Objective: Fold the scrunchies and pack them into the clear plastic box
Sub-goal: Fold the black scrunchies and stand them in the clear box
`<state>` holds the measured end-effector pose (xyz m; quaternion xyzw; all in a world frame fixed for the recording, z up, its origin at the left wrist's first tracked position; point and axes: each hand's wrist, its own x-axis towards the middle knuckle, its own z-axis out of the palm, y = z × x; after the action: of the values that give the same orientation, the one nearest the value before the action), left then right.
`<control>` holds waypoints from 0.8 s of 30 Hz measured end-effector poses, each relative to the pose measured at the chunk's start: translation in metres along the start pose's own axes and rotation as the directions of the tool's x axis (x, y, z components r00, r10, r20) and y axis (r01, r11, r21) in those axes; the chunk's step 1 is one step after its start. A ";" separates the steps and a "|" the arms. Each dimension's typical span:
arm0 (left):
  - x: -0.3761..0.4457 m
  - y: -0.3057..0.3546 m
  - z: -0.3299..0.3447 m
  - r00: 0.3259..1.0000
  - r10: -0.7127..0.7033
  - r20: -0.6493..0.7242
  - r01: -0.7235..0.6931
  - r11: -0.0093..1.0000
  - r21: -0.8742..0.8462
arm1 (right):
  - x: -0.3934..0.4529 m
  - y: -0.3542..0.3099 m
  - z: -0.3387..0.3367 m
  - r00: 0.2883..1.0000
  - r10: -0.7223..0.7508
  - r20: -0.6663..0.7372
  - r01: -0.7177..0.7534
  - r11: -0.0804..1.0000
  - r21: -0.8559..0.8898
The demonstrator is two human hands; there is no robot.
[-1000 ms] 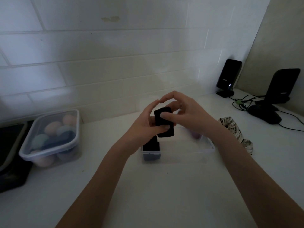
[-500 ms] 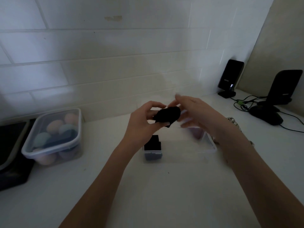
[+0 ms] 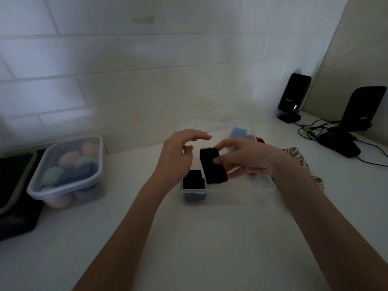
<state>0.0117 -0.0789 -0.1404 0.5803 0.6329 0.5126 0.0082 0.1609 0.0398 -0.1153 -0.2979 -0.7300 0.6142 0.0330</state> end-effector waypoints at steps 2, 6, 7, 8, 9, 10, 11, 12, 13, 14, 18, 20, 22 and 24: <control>0.000 -0.002 -0.004 0.998 -0.040 -0.043 0.040 0.999 0.007 | -0.002 0.000 0.003 0.998 0.055 -0.005 -0.055 0.988 -0.145; -0.005 -0.004 -0.010 0.994 0.106 -0.010 -0.093 0.913 0.398 | -0.001 0.001 0.016 0.991 0.090 -0.100 -0.121 0.917 -0.380; -0.007 -0.003 -0.010 0.990 0.142 0.024 -0.136 0.874 0.467 | 0.000 0.000 0.019 0.987 0.077 -0.138 -0.129 0.898 -0.422; -0.008 -0.001 -0.009 0.986 0.151 0.066 -0.164 0.855 0.492 | 0.000 0.000 0.021 0.984 0.066 -0.168 -0.136 0.884 -0.448; -0.009 0.002 -0.008 0.984 0.145 0.106 -0.178 0.848 0.498 | 0.001 0.000 0.023 0.980 0.062 -0.188 -0.144 0.874 -0.464; -0.009 0.003 -0.008 0.982 0.125 0.144 -0.182 0.843 0.507 | 0.001 -0.001 0.025 0.977 0.063 -0.202 -0.154 0.865 -0.478; -0.009 0.004 -0.007 0.978 0.094 0.184 -0.179 0.833 0.523 | 0.000 -0.002 0.027 0.974 0.064 -0.218 -0.168 0.849 -0.501; -0.008 0.004 -0.005 0.974 0.062 0.217 -0.173 0.822 0.542 | -0.001 -0.002 0.029 0.970 0.057 -0.235 -0.179 0.823 -0.539; -0.008 0.003 -0.004 0.969 0.031 0.243 -0.167 0.809 0.564 | -0.002 -0.003 0.032 0.966 0.039 -0.254 -0.187 0.784 -0.592; -0.008 0.002 -0.003 0.966 0.003 0.260 -0.160 0.793 0.587 | -0.002 -0.003 0.035 0.962 0.010 -0.272 -0.193 0.728 -0.658; -0.008 0.002 -0.001 0.959 -0.056 0.278 -0.139 0.761 0.634 | 0.000 -0.002 0.051 0.949 -0.108 -0.297 -0.195 0.540 -0.819; -0.009 0.002 -0.001 0.956 -0.075 0.283 -0.125 0.770 0.626 | 0.000 -0.001 0.054 0.942 -0.129 -0.311 -0.207 0.507 -0.836; -0.009 0.003 -0.001 0.954 -0.089 0.286 -0.109 0.787 0.608 | 0.000 -0.001 0.054 0.934 -0.148 -0.326 -0.218 0.488 -0.845; -0.010 0.004 -0.001 0.957 -0.088 0.276 -0.096 0.804 0.587 | -0.001 -0.001 0.054 0.922 -0.180 -0.342 -0.225 0.467 -0.855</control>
<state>0.0169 -0.0878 -0.1429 0.6235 0.7519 0.1978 -0.0823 0.1391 -0.0080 -0.1273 -0.3960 -0.9149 0.0774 0.0090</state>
